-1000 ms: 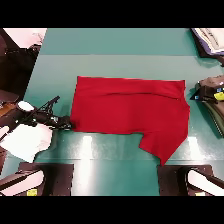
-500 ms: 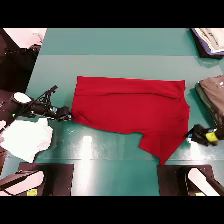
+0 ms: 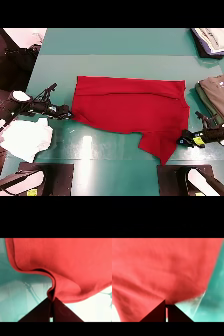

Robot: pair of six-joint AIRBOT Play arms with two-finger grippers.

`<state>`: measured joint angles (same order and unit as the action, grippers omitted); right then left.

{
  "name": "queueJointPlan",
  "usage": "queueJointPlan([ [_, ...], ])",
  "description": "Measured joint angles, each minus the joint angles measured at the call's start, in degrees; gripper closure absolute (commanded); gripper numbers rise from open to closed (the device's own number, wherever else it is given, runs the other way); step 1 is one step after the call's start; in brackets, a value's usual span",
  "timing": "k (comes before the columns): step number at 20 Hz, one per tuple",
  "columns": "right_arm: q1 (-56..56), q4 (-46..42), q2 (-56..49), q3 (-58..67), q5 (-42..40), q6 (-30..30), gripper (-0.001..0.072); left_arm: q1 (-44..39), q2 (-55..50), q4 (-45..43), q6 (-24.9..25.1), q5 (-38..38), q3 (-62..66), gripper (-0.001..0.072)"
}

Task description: Fold the shirts.

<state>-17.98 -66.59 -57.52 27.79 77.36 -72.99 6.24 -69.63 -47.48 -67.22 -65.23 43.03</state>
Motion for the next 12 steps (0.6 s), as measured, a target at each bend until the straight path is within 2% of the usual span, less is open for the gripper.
queueJointPlan([
  [4,3.2,-4.2,4.2,4.1,5.2,-0.3,0.0698,0.0,3.1,-4.3,-0.2,-3.8,-0.4,0.0686],
  [8,4.0,-9.8,13.1,5.4,11.5,-1.3,0.0699,0.0,13.3,-10.2,-2.7,-7.7,-5.6,0.0686],
  [12,4.2,-11.7,21.5,6.3,14.9,-1.7,0.0699,-0.1,22.5,-12.5,-5.9,-13.9,-10.3,0.0686],
])
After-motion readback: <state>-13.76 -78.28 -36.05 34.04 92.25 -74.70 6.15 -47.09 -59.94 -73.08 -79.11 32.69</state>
